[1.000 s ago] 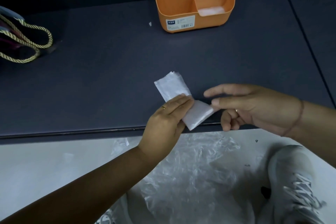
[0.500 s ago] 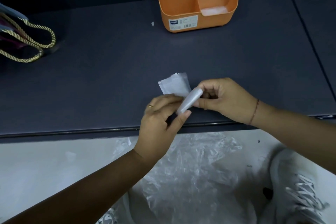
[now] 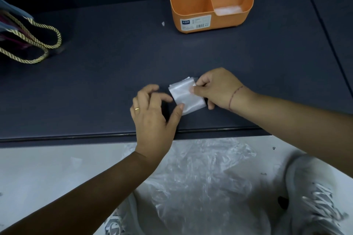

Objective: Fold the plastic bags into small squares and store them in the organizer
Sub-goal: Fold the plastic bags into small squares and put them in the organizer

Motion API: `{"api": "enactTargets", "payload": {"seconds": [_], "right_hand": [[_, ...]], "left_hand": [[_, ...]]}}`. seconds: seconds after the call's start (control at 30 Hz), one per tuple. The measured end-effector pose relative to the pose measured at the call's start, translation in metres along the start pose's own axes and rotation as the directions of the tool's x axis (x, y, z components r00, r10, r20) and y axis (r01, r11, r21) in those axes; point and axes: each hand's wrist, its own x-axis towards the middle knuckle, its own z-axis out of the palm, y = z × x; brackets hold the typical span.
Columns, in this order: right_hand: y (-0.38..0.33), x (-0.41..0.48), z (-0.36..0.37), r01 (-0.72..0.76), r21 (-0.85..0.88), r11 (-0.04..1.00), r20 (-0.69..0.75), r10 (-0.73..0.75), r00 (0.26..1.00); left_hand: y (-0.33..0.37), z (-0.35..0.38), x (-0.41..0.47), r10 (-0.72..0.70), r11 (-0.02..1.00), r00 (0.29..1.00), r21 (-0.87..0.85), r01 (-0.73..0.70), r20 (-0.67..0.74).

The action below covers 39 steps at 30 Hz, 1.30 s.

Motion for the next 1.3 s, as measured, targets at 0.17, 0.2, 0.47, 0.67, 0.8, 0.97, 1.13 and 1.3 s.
{"api": "enactTargets", "payload": {"seconds": [0.17,0.2,0.47,0.67,0.8,0.97,1.13,1.3], "right_hand": [[-0.01,0.003,0.0,-0.074,-0.01,0.997,0.01,0.074,0.997],[-0.01,0.003,0.0,-0.078,-0.011,0.997,0.006,0.078,0.997],[0.002,-0.015,0.003,0.034,-0.183,0.982,-0.078,-0.049,0.996],[0.0,-0.013,0.013,0.106,-0.08,0.991,-0.174,-0.119,0.978],[0.003,-0.012,0.014,0.149,0.187,0.971,-0.168,-0.118,0.979],[0.01,-0.023,0.0,0.206,0.373,0.905,-0.179,-0.148,0.973],[0.008,-0.046,-0.013,0.299,0.442,0.846,-0.164,-0.252,0.954],[0.014,-0.064,-0.008,0.266,0.451,0.852,0.001,-0.299,0.954]], "left_hand": [[-0.009,0.007,0.016,0.277,0.926,0.923,0.183,-0.331,0.268],[-0.012,0.01,0.018,0.267,0.906,0.904,0.233,-0.353,0.333],[-0.017,0.016,0.016,0.208,0.838,0.879,0.385,-0.386,0.429],[-0.004,0.013,0.01,0.104,0.889,0.873,0.35,-0.297,0.476],[0.006,-0.001,0.008,0.028,0.996,0.886,0.063,-0.064,0.462],[0.038,-0.037,0.009,-0.425,0.654,0.812,-0.484,0.581,0.399],[0.053,-0.051,0.01,-0.362,-0.024,0.348,-0.382,0.924,0.865],[0.057,-0.045,0.031,-0.201,-0.117,0.41,-0.438,0.891,0.89]]}}
